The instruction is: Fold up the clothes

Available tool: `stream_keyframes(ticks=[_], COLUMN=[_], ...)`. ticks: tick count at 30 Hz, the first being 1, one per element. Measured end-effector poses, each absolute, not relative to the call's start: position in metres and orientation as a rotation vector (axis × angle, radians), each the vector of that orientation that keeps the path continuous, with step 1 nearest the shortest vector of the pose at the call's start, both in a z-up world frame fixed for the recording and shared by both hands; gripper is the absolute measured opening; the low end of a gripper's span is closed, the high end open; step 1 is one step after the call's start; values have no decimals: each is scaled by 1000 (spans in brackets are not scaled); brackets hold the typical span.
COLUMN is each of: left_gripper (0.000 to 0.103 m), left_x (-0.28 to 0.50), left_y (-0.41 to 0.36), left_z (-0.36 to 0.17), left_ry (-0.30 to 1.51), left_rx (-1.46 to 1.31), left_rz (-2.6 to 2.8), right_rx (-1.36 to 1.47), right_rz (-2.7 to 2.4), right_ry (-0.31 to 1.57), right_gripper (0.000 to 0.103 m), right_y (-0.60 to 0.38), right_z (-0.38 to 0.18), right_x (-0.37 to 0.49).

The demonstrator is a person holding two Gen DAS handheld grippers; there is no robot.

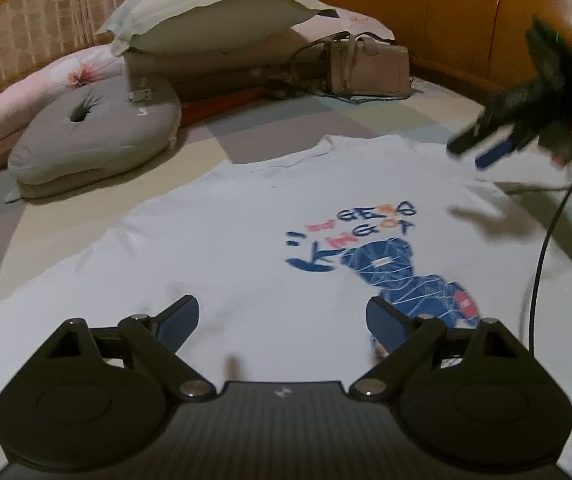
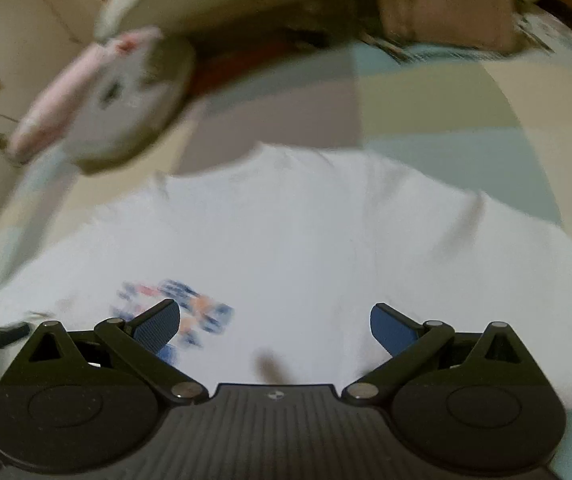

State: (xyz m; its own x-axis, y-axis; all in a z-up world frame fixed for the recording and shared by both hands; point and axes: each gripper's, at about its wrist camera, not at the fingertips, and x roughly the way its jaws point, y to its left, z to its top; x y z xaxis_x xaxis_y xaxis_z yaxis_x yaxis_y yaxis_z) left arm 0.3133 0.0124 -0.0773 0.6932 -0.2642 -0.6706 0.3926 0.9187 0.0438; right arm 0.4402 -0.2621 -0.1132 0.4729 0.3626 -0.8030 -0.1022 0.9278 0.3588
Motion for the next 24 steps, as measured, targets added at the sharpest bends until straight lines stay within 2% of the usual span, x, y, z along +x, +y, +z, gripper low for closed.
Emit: stream_keyframes(ticks=[4,8,15,24], left_gripper=[91,91,92,92], left_x=[312,311,314,311], left_y=[14,16,27,25], left_z=[-79,-77,-75,-76], left_ry=[711,699,690,688], left_rx=[163,165,146,168], left_rz=[-351,-346,-316,-317], right_rx=[284,107,334,323], right_rz=[195,-26,147,204], right_ry=[1049,978,913,993], right_gripper=[103,103,103,103], right_y=[-285,-297,-283,-244], right_z=[-138,-142,-105,-115], right_x=[438,448,415,406])
